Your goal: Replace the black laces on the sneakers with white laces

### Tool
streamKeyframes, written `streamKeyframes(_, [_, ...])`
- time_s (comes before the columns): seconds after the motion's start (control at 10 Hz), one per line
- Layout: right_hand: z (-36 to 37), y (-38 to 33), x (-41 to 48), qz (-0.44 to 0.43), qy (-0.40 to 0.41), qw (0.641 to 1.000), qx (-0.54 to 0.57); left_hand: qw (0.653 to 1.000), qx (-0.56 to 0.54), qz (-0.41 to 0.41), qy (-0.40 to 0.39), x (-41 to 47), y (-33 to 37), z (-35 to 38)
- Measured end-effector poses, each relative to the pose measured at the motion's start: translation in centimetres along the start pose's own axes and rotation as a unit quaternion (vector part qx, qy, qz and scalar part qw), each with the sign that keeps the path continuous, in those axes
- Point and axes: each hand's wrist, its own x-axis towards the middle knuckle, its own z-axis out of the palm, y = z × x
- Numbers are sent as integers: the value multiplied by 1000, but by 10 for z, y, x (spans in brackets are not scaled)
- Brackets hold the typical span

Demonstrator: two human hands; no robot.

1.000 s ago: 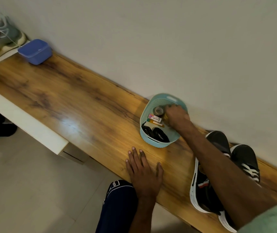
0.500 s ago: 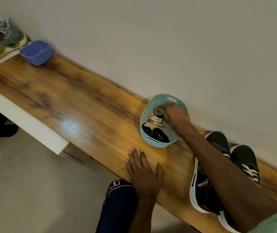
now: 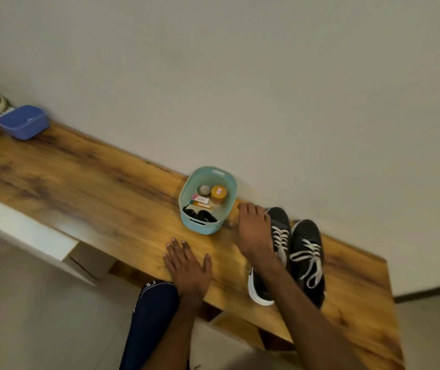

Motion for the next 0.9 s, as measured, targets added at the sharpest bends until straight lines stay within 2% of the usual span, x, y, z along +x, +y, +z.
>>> streamKeyframes(0.1, [-4, 22, -44, 43, -7, 999, 5, 997, 40, 46, -57, -13, -1, -10])
streamKeyframes(0.3, [6, 38, -107, 93, -2, 996, 10, 978, 65, 162, -114, -71, -3, -10])
streamKeyframes(0.4, [7, 50, -130, 133, 24, 990, 46, 970, -2, 194, -148, -91, 8, -16])
streamKeyframes(0.5, [7, 80, -165, 248, 58, 957, 138, 933, -93, 313, -152, -120, 48, -31])
streamKeyframes(0.6, [10, 98, -183, 301, 45, 934, 189, 925, -122, 327, -152, -133, 78, -38])
streamKeyframes(0.7, [13, 109, -201, 269, 10, 925, 269, 935, -83, 293, -180, -144, 100, -44])
streamKeyframes(0.8, [14, 105, -205, 262, 1, 927, 268, 939, -51, 282, -189, -144, 103, -45])
streamKeyframes(0.9, [8, 103, -195, 276, 28, 941, 196, 938, -12, 318, -139, -140, 114, -57])
